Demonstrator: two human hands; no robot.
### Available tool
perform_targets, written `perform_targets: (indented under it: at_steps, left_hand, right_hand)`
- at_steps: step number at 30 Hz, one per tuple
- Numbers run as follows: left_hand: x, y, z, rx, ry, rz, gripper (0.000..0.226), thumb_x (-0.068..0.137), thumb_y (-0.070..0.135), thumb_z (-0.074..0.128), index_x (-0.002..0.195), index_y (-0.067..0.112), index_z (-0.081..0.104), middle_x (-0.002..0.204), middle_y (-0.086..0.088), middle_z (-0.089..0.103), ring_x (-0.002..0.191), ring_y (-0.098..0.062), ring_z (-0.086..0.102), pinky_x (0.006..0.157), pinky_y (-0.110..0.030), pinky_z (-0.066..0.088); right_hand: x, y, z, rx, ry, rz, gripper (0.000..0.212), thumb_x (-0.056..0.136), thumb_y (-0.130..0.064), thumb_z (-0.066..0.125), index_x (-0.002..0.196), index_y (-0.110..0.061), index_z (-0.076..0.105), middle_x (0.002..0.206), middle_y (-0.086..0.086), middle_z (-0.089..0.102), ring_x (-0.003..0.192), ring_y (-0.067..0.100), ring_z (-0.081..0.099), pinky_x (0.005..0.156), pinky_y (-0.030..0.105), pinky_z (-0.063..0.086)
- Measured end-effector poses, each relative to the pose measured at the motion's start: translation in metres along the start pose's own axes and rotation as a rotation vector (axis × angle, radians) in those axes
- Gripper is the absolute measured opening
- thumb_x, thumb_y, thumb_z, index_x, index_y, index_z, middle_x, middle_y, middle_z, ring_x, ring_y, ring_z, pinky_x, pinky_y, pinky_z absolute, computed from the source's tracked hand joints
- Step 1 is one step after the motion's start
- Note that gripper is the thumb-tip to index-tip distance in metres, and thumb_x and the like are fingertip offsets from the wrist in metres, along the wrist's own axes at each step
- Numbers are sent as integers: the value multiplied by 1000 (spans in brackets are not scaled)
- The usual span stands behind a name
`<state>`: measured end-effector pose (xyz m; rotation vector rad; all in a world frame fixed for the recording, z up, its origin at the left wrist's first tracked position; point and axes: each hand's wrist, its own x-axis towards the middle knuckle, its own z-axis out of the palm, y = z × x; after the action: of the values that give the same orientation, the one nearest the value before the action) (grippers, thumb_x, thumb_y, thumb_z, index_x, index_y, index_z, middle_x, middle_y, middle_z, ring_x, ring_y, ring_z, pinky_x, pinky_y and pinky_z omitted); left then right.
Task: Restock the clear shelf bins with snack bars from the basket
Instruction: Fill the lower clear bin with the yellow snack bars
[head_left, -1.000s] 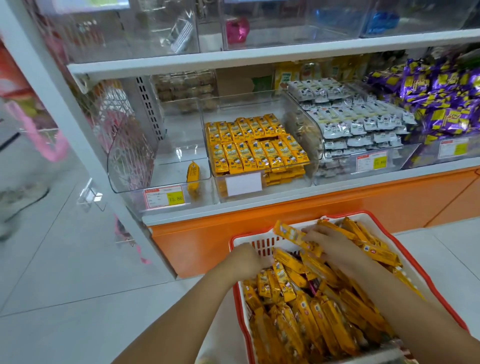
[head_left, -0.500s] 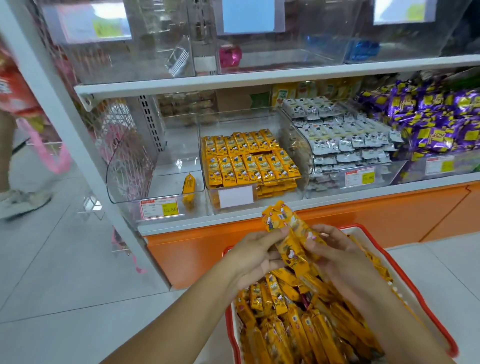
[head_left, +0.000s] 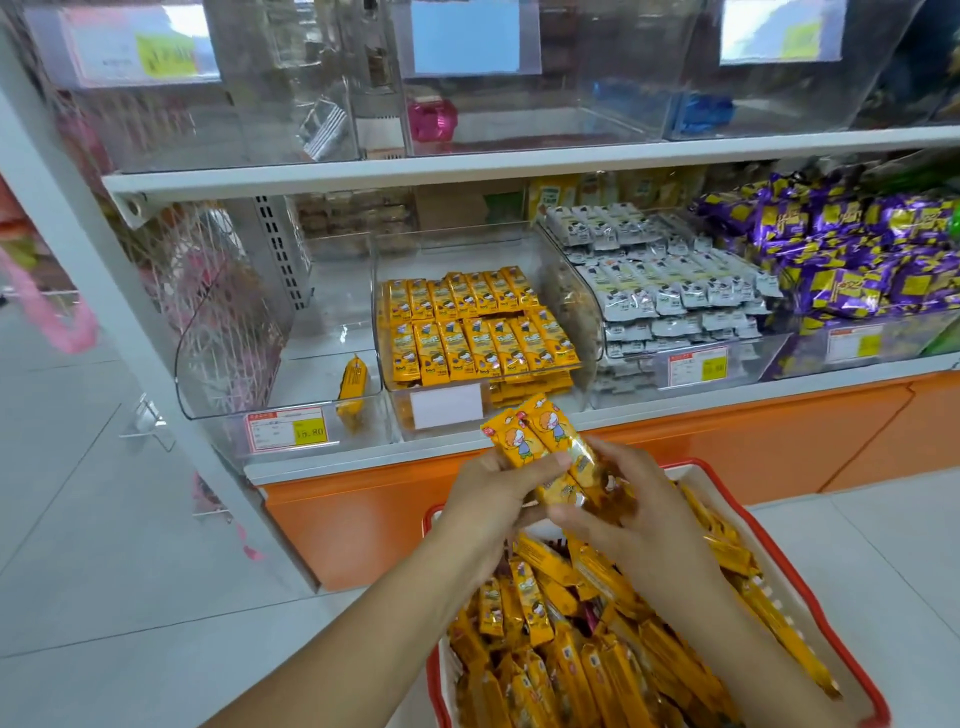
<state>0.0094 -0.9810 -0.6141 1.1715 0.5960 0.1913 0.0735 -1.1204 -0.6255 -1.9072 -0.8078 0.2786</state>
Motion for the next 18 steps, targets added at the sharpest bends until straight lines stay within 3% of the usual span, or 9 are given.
perform_targets:
  at_steps: [2,4,7,9,12,15,18]
  left_hand:
    - [3,9,1,76,30,72,26,79,18,75,103,13,70,98,-4,74,94,-23,70,80,-37,57]
    - [2,25,1,145,5,144,25,80,18,73,104,15,69,100,-3,74,95,-21,70,90,-41,54]
    - [4,55,-9,252,-16,265,21,84,19,69,105,17,68,98,-1,74,89,-9,70,82,-23,54]
    - [10,72,-26,421,154,408,26,87,22,65,112,14,65,102,2,71,90,-3,67,77,-13,51]
    - [21,87,-63,747,574,576,41,91,24,60,129,13,55,123,-5,63,112,-19,59,95,-27,45]
    - [33,85,-97,790,659,486,49,94,21,53,141,11,43,141,-10,49,127,-25,48,100,-26,36]
    - [43,77,-112,728,568,397,46,93,24,52,137,9,48,134,-11,55,122,-25,53,96,-27,39]
  right_hand:
    - [8,-8,5,-255,84,-112,63,71,-53,71,129,-40,48,110,-20,46,105,2,50,83,15,42]
    - [20,-18,8,-338,146,-191,64,76,-42,69,134,-30,47,109,-12,45,101,10,50,80,19,42]
    - [48,-39,5,-191,141,-173,63,78,-38,68,135,-28,43,105,-12,53,92,6,54,74,19,43]
    - [75,-58,1,-100,77,-105,59,79,-34,70,130,-30,40,94,-17,57,81,0,58,65,18,42]
    - [128,-77,4,-222,38,-77,57,81,-34,68,130,-26,40,93,-13,58,81,8,60,64,27,46]
    - [186,-88,23,-394,3,-33,56,82,-43,64,129,-24,42,116,1,60,95,22,60,75,33,46]
    - [237,-95,53,-493,-76,5,55,85,-48,59,130,-21,42,118,6,61,87,21,61,72,31,44]
